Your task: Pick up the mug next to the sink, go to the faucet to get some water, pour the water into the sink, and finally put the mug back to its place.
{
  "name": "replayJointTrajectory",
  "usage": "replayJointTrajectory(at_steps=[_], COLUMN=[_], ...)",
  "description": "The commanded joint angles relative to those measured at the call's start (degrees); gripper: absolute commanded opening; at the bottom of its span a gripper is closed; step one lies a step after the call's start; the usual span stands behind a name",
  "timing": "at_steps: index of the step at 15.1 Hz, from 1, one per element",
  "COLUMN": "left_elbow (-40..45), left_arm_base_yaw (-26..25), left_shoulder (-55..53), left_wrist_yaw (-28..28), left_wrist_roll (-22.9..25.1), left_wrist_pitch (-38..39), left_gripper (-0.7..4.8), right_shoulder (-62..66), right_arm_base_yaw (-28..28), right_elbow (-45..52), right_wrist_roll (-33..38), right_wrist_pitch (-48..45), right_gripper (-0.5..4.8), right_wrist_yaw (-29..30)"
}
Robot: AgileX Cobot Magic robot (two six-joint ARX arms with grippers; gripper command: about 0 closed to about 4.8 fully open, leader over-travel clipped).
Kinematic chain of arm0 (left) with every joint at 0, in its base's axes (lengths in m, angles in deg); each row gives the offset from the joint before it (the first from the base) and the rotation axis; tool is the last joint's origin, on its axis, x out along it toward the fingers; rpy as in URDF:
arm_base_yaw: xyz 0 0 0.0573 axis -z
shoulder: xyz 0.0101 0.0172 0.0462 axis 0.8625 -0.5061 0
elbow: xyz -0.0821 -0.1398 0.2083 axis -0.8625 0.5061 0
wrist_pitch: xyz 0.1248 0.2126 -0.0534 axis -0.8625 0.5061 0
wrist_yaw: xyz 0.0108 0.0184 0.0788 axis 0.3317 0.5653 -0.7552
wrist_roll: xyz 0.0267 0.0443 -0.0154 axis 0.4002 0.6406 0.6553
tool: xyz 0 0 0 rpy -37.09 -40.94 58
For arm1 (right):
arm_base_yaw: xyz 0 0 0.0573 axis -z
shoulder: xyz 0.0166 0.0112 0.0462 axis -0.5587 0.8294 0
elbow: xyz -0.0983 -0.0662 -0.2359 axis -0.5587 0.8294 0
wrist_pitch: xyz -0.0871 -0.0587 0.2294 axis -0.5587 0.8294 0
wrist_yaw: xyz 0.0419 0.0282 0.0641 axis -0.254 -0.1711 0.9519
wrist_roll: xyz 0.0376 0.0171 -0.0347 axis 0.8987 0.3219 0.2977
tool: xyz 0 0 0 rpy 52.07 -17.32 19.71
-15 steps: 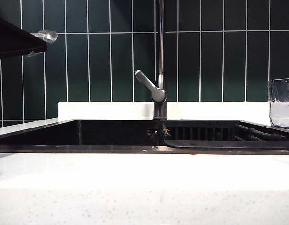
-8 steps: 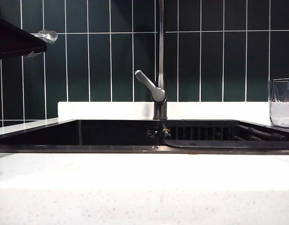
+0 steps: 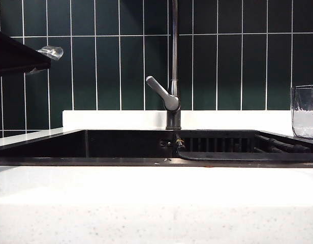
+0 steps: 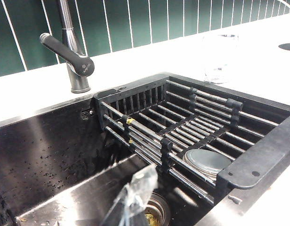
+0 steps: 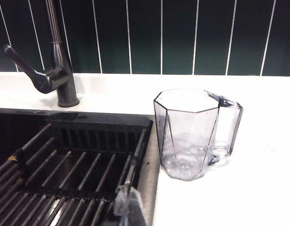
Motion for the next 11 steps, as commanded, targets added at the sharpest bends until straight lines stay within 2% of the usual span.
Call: replayJointTrajectory(at_steps=[1,3,4,5,6,8,9,11], left_elbow=[-0.2,-0.2,-0.2,-0.2,-0.2,-0.2,-0.2,-0.2], left_arm_base_yaw=[-0.1,-7.8,-13.4,-16.8,-23.0,-29.5,-34.1,-39.3], left_shoulder=[3.7,7.2,9.2,10.9,15.1,21.0,21.9,21.9], left_wrist_yaw=[0.0,-1.0,-1.0,-1.0,-0.9,0.8,4.6,13.2], left_wrist_roll=[0.2,-2.5,-2.4,-2.4,-2.4,-2.4,-2.4,-2.4], left_wrist_pitch=[2.0,2.2,2.5,3.2,5.9,11.2,12.7,13.9], left_gripper=[-0.03,-0.03,-0.03,-0.03,-0.03,-0.03,-0.03,-0.03], right_shoulder=[0.0,0.0,0.0,0.0,0.0,0.0,0.0,0.0], right_arm_base_yaw=[0.0,0.0,0.0,0.0,0.0,0.0,0.0,0.0], right_elbow=[0.3,0.3,0.3,0.3,0.3,0.3,0.3,0.3], right_wrist_roll=[-0.2,-0.2,-0.2,-0.2,-0.2,-0.2,-0.2,-0.2], right_wrist_pitch=[-0.7,-0.5,-0.5,-0.5,-0.4,-0.5,-0.4,-0.3], right_gripper=[-0.06,-0.05,-0.05,-0.06,-0.06,-0.05,-0.05,-0.05], right_wrist_yaw=[0.0,0.0,0.0,0.0,0.0,0.0,0.0,-0.1])
